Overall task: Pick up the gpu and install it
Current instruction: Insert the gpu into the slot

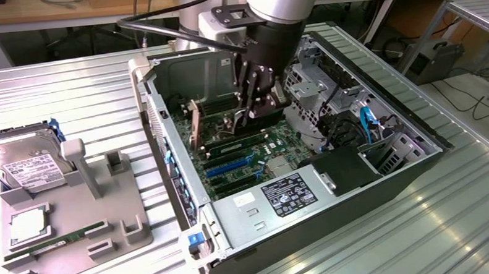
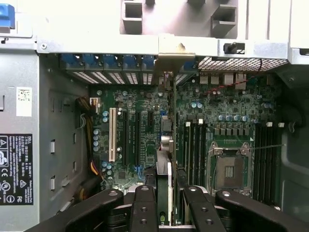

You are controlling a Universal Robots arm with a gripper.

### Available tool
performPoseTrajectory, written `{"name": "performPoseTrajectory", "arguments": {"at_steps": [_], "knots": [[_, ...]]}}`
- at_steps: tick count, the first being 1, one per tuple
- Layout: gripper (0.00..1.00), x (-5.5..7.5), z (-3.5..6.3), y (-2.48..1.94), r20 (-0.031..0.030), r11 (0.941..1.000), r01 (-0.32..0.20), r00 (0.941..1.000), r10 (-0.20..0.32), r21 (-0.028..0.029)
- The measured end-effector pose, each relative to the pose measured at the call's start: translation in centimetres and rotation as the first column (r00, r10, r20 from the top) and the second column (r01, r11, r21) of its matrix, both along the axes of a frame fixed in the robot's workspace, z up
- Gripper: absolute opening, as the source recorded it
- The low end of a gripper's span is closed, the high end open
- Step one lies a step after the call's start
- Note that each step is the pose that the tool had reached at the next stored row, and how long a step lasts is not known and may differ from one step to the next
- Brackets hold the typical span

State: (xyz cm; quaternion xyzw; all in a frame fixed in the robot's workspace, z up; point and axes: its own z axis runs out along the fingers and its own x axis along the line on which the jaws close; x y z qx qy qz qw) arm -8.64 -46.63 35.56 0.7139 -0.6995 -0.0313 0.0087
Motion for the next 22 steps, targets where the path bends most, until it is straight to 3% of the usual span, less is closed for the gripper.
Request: {"name": "performPoseTrajectory", "arguments": {"at_steps": [7,22], "knots": [[0.26,-0.5,-1.67,0.00,0.0000,0.9993,0.036,0.9993,-0.036,0.0000],[0.26,-1.3,-4.50,0.00,0.0000,0.9992,0.041,0.9992,-0.041,0.0000]]}}
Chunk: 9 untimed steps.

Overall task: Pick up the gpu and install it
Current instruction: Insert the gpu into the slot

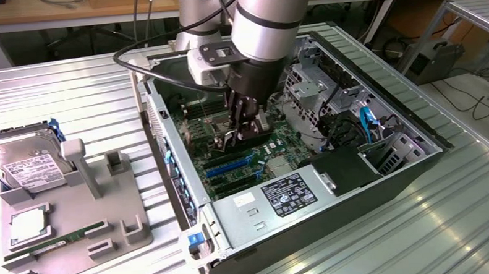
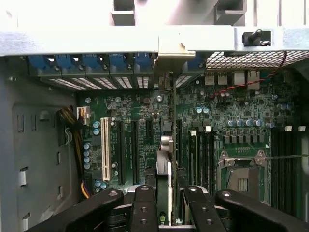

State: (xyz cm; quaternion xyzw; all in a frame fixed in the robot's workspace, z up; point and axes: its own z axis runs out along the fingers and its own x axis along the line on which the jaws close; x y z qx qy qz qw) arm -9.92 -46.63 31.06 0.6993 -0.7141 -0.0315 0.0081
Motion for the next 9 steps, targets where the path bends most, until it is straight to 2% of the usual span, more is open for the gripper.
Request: {"name": "performPoseTrajectory", "arguments": {"at_steps": [9], "knots": [[0.26,-0.1,-2.14,0.19,-0.0002,1.0000,0.000,1.0000,0.000,-0.0003]]}}
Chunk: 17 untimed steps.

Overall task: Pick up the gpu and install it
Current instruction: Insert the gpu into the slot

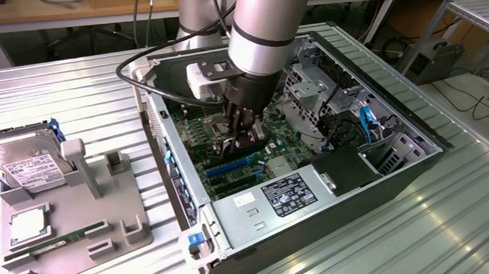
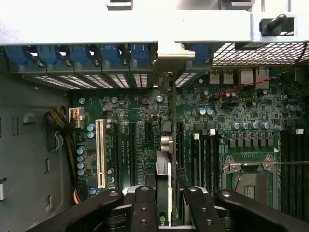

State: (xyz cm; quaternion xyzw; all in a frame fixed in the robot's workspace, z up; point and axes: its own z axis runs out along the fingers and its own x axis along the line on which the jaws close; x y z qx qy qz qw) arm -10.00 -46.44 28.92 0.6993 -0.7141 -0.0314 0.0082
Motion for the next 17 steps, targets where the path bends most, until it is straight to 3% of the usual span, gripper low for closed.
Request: {"name": "performPoseTrajectory", "arguments": {"at_steps": [4,8,14,17], "knots": [[0.26,-0.01,-0.98,0.13,0.0035,1.0000,-0.001,1.0000,0.001,0.0004],[0.26,0.02,-1.01,0.17,0.0131,1.0000,-0.005,0.9999,0.005,0.0004],[0.26,0.03,-1.01,0.17,0.0224,1.0000,-0.008,0.9997,0.008,0.0000],[0.26,0.03,-1.01,0.17,0.0225,0.9999,-0.015,0.9996,0.015,-0.0023]]}}
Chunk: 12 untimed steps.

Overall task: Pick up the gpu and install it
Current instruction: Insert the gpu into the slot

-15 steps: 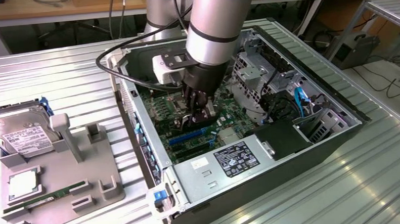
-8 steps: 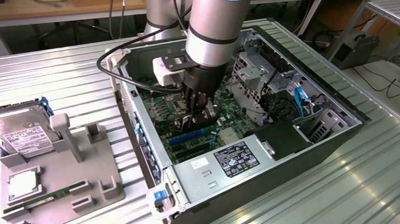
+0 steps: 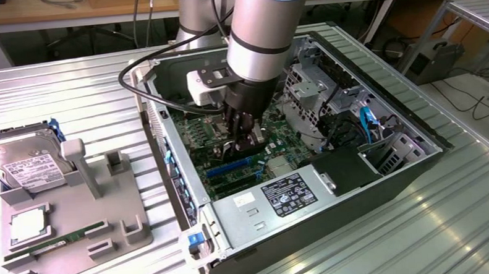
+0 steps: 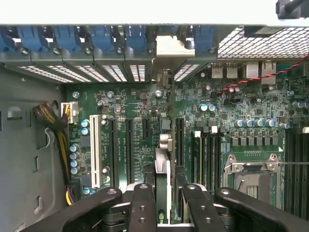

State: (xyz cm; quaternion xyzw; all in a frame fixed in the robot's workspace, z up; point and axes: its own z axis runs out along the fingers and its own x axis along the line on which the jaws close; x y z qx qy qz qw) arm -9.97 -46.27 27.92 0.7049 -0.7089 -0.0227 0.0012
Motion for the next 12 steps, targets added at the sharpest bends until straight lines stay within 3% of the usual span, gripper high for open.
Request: {"name": "performPoseTrajectory", "arguments": {"at_steps": [3,7,12], "knots": [[0.26,0.00,0.00,-0.01,0.0010,0.9999,-0.009,1.0000,0.009,-0.0057],[0.26,0.01,-0.01,0.00,0.0124,0.9999,-0.009,0.9999,0.009,-0.0071],[0.26,0.00,-0.09,0.00,0.0126,0.9999,-0.009,0.9999,0.009,-0.0072]]}}
